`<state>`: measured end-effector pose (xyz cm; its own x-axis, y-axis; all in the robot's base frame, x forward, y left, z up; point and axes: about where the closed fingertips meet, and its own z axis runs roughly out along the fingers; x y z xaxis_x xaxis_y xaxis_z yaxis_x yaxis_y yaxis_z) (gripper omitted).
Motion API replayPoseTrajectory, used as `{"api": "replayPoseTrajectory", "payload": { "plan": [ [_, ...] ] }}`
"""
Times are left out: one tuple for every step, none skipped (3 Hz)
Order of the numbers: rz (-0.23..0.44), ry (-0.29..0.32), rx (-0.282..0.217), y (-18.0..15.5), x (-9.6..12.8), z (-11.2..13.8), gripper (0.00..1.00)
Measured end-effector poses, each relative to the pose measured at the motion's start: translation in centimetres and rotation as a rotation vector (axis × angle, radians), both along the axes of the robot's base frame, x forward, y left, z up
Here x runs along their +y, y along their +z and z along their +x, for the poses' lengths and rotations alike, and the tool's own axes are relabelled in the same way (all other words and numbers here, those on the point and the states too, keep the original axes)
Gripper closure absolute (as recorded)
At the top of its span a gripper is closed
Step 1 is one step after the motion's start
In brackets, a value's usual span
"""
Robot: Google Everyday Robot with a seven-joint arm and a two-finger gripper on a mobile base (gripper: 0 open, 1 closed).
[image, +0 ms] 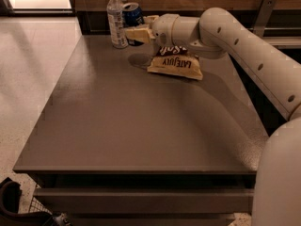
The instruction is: Move pepsi can near blue plastic bottle
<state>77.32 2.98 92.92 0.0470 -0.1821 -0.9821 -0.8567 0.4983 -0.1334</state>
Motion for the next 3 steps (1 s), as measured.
{"api": "replayPoseTrajectory", "payload": {
  "plan": [
    [0.005, -0.035, 0.037, -2.6, 0.3, 2.2, 1.0],
    [0.032, -0.058, 0.06, -4.1, 0.1, 3.5, 1.0],
    [0.079, -0.082, 0.067, -5.4, -0.2, 4.8, 1.0]
  ]
}}
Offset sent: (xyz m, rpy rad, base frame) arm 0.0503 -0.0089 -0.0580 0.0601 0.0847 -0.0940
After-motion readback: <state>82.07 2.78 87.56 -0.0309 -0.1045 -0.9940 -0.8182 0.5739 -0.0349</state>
